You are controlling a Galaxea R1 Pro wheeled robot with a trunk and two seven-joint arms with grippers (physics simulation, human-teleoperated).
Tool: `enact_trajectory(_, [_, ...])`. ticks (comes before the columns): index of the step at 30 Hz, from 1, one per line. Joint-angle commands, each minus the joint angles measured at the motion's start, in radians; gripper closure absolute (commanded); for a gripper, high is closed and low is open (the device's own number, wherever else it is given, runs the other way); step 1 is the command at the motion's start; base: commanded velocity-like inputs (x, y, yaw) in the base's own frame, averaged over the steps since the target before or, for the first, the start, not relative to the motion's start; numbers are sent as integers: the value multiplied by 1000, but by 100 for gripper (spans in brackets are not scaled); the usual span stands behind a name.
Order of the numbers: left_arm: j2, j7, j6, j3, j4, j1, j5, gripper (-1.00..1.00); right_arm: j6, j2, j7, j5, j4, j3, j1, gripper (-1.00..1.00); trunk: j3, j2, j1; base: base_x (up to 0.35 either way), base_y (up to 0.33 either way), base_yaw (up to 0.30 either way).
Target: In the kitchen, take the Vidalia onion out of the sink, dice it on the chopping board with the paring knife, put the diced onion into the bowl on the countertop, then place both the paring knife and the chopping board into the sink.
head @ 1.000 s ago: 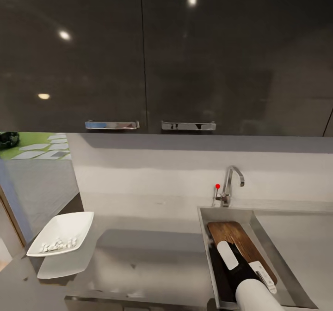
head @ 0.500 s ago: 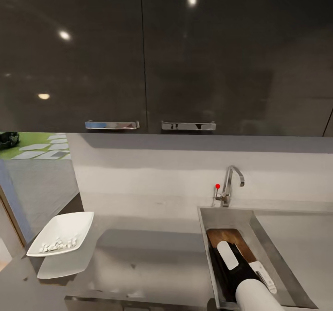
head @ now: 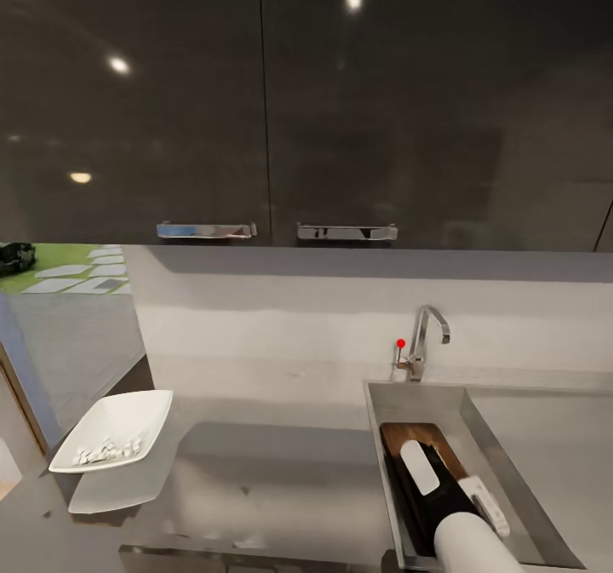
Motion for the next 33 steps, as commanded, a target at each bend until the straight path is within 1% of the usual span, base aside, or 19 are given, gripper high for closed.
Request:
enact_trajectory(1, [-1, 1, -6, -8, 4, -1, 5, -100, -9, 1, 1, -3, -16, -2, 0, -100, 0, -1, 0, 0, 0, 0])
enact_trajectory(3, [-1, 1, -8, -8, 3, -1, 5, -100, -6, 1, 2, 0, -65, 8, 0, -100, 0, -1, 0, 0, 0, 0])
enact_trajectory(4, [-1, 1, -8, -8, 2, -1, 5, -100, 1, 0, 2, 2, -107, 33, 0, -100, 0, -1, 0, 0, 0, 0])
enact_trajectory(5, [-2, 0, -9, -8, 2, -1, 5, -100, 24, 0, 2, 2, -151, 70, 0, -100, 0, -1, 0, 0, 0, 0])
enact_trajectory(6, [-2, 0, -9, -8, 2, -1, 5, -100, 63, -1, 1, 3, -197, 109, 0, -100, 0, -1, 0, 0, 0, 0])
enact_trajectory(7, [-2, 0, -9, -9, 2, -1, 5, -100, 96, -1, 1, 3, -229, 129, 0, -100, 0, -1, 0, 0, 0, 0])
enact_trajectory(9, [-2, 0, -10, -9, 1, -1, 5, -100, 169, -1, 1, 4, -299, 151, 0, -100, 0, -1, 0, 0, 0, 0])
enact_trajectory(13, [-2, -1, -11, -9, 1, -1, 5, -100, 331, -8, 3, 11, -419, 165, 0, -100, 0, -1, 0, 0, 0, 0])
enact_trajectory(14, [-2, -1, -12, -9, 1, -1, 5, -100, 373, -19, 5, 18, -439, 167, 0, -100, 0, -1, 0, 0, 0, 0])
enact_trajectory(15, [-2, 0, -13, -10, 0, -1, 5, -100, 431, -45, 20, 31, -460, 169, 0, -100, 0, -1, 0, 0, 0, 0])
enact_trajectory(16, [-2, -1, -14, -10, 0, -1, 5, -100, 481, -72, 56, 40, -472, 170, 0, -100, 0, -1, 0, 0, 0, 0])
enact_trajectory(17, [-2, -1, -15, -10, 0, -1, 5, -100, 510, -90, 86, 43, -477, 170, 0, -100, 0, -1, 0, 0, 0, 0])
enact_trajectory(18, [-3, -1, -15, -10, 0, -1, 5, -100, 523, -98, 101, 44, -478, 170, 0, -100, 0, -1, 0, 0, 0, 0])
enact_trajectory(20, [-4, -1, -15, -10, -1, -1, 5, -100, 573, -136, 148, 47, -489, 169, 0, -100, 0, -1, 0, 0, 0, 0])
enact_trajectory(21, [-6, -1, -15, -10, -1, -1, 5, -100, 633, -171, 178, 47, -513, 169, 0, -100, 0, -1, 0, 0, 0, 0])
enact_trajectory(23, [-8, -1, -15, -10, 0, -1, 5, -100, 686, -187, 211, 48, -547, 170, 0, -100, 0, -1, 0, -59, 0, 0])
enact_trajectory(27, [-8, -1, -15, -10, 0, -1, 6, -100, 747, -206, 297, 49, -584, 174, 0, -100, 0, -1, 0, -161, 0, 0])
enact_trajectory(30, [-8, -1, -15, -10, 0, -1, 6, -100, 772, -234, 392, 50, -592, 196, 0, -100, 0, -1, 0, -246, 0, 0])
enact_trajectory(33, [-8, -1, -15, -10, 0, -1, 6, -100, 789, -275, 478, 49, -594, 211, 0, -100, 0, -1, 0, -269, 0, 0])
